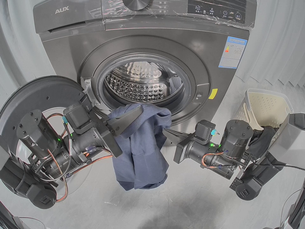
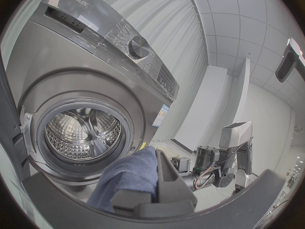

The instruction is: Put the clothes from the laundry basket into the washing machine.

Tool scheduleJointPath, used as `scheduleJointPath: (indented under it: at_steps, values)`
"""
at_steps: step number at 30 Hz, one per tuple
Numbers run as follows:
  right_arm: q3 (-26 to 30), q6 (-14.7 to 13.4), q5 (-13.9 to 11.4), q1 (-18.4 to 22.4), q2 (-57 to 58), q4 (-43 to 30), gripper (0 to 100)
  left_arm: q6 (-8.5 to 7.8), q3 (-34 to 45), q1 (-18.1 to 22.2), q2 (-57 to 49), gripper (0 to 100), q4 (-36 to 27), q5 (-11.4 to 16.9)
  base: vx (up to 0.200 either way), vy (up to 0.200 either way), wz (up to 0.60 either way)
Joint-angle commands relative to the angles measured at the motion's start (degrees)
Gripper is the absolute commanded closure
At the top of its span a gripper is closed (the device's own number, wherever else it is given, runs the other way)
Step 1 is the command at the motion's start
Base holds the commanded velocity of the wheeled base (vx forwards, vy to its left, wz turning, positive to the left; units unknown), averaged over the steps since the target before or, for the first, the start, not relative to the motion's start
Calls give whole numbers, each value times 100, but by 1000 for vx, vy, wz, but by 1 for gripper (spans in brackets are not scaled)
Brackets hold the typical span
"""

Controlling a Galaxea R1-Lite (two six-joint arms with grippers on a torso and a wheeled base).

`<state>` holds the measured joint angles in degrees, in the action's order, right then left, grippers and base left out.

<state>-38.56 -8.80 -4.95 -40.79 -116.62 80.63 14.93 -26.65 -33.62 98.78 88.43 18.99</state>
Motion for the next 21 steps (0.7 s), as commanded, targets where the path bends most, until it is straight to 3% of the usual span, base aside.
scheduleJointPath:
  at_steps: [1,4,5,12,21]
  values:
    - [129,45,20,36,42,-12,100,1,-42,-4,-52,100,8,-1,0,0,0]
    - [182,63,99,62,-46,-21,100,1,-51,-4,-78,100,8,-1,0,0,0]
    - [138,54,135,98,-107,-12,0,-8,-69,-30,-105,100,8,-1,0,0,0]
    - [-293,124,47,493,-274,-74,0,-8,-16,-57,-175,100,8,8,0,0,0]
    - [-741,239,-261,423,-652,-12,0,-8,11,-57,-166,100,-1,8,0,0,0]
